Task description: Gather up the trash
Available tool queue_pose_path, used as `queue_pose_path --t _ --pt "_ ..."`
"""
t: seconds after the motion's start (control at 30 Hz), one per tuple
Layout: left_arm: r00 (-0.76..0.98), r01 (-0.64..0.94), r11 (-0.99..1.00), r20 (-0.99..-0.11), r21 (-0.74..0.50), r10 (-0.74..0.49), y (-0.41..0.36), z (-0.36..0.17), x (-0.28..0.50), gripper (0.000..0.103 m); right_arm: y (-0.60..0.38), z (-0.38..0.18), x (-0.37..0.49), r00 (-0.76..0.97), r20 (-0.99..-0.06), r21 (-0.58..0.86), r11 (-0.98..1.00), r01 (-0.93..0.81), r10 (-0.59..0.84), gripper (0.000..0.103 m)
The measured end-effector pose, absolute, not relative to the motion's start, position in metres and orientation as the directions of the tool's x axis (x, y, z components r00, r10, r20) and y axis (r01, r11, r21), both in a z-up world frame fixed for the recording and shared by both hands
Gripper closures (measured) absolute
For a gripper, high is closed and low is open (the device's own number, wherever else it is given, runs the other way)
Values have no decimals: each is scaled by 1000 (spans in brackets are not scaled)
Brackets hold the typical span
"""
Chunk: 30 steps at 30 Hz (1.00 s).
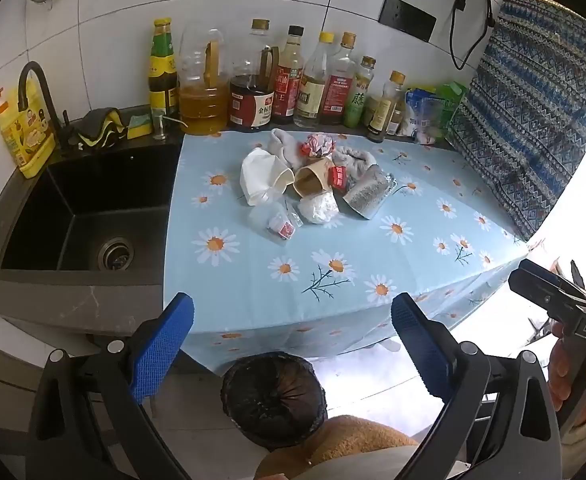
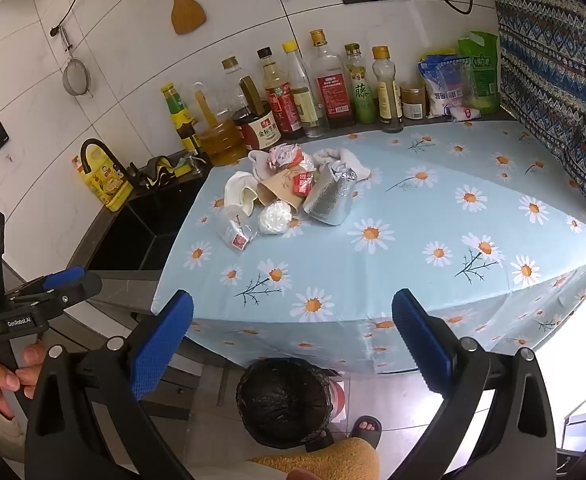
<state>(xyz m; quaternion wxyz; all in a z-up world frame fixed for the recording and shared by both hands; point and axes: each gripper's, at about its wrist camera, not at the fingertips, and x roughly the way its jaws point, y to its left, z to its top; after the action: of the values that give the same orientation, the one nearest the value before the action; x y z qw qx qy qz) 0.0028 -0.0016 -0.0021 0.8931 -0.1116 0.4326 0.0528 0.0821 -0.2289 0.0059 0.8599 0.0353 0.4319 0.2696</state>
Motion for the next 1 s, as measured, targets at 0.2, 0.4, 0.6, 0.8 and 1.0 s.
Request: queue_pose_path --t 0.2,0.4,0.6,0.8,1.0 --pt "621 -193 969 -784 -155 -2 -2 -1 5 7 -226 5 83 486 -723 286 853 -436 491 4" --pt "634 -192 965 -774 -176 -15 3 1 0 7 -223 11 81 480 -721 292 847 -443 500 4" --pt "637 -188 966 -771 -179 -19 4 1 -3 7 -218 8 80 476 -724 289 847 -446 498 4" --pt "640 -183 967 -768 -177 -20 4 2 -8 7 -218 8 78 478 -725 289 849 -443 497 4" --pt "642 -176 967 -766 -183 -29 3 3 -11 7 -217 7 72 484 -721 291 851 -438 496 4"
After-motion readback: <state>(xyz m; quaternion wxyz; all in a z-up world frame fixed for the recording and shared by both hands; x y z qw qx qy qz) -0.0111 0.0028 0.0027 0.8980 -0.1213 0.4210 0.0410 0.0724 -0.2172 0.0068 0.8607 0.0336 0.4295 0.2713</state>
